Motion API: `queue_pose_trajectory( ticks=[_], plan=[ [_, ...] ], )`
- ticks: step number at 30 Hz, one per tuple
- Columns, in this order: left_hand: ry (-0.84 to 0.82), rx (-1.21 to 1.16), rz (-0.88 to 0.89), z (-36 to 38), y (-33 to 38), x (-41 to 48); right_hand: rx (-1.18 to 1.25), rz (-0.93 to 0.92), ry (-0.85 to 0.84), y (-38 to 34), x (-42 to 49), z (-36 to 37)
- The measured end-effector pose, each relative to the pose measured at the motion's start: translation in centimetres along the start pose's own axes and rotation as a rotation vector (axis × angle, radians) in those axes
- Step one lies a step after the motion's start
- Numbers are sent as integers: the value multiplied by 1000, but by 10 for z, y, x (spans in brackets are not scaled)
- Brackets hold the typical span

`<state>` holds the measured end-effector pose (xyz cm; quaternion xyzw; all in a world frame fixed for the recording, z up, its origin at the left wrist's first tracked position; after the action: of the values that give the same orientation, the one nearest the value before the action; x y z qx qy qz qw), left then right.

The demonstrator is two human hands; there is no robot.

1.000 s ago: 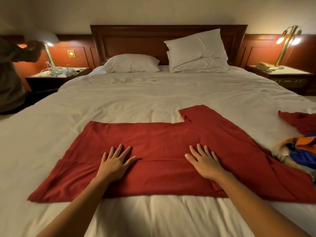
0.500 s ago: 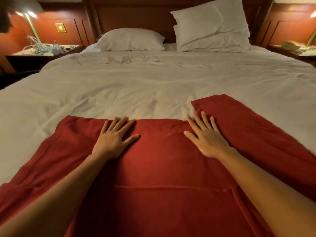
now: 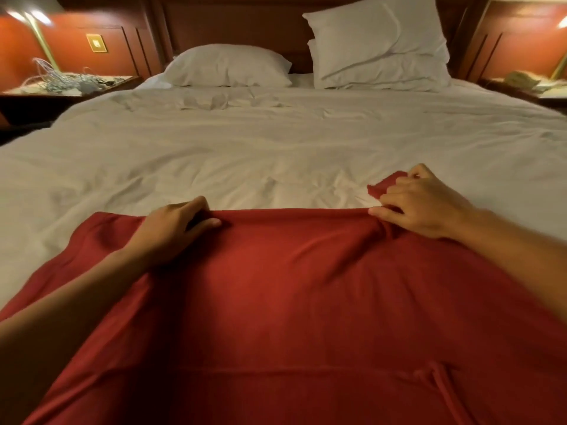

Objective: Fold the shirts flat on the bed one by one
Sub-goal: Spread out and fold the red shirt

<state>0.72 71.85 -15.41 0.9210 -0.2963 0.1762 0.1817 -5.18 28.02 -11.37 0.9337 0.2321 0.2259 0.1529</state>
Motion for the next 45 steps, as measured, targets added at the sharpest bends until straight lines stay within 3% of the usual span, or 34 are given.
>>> queue_pose_trajectory(
  ticks=[6,9,11,15,20,27,31,35,39,42,45],
  plan=[
    [-33,154,143,-71,0,-43,-96,-137,-229,10,-29,-63],
    [-27,163,199,-100,10,-85,8,-166,-204,-21,-65,-94],
    [-10,189,205,-113,16,-116,66,-133,-168,-43,-96,-110],
    [-74,176,179,-120,18,-168,165,-22,-332,-85,-152,-116],
    [-46,135,-24,-124,16,-202,24,78,-304,-92,-185,-121],
    [-56,77,-177,-146,33,-197,-76,218,-154,-88,-184,-150],
    [-109,68,-189,-162,34,-199,12,258,-233,-94,-193,-152],
    [-135,59,-235,-163,32,-209,75,358,-201,-98,-200,-155],
    [-137,22,-268,-152,31,-217,136,291,-291,-105,-204,-152],
    [-46,44,-458,-146,24,-220,194,251,-261,-108,-203,-156],
    [-81,107,-585,-136,20,-222,331,286,-292,-112,-199,-160]
  ],
)
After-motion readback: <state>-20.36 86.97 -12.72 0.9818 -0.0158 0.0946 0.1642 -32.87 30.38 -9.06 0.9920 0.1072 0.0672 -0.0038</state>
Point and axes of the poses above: each hand's wrist, its own x-axis towards the middle knuckle, its own z-axis out of the palm, y = z × x, the point moved 2 cm from there along x, towards the middle knuckle, and after that the axes turned 2 degrees about y, right-handed, at the moved point
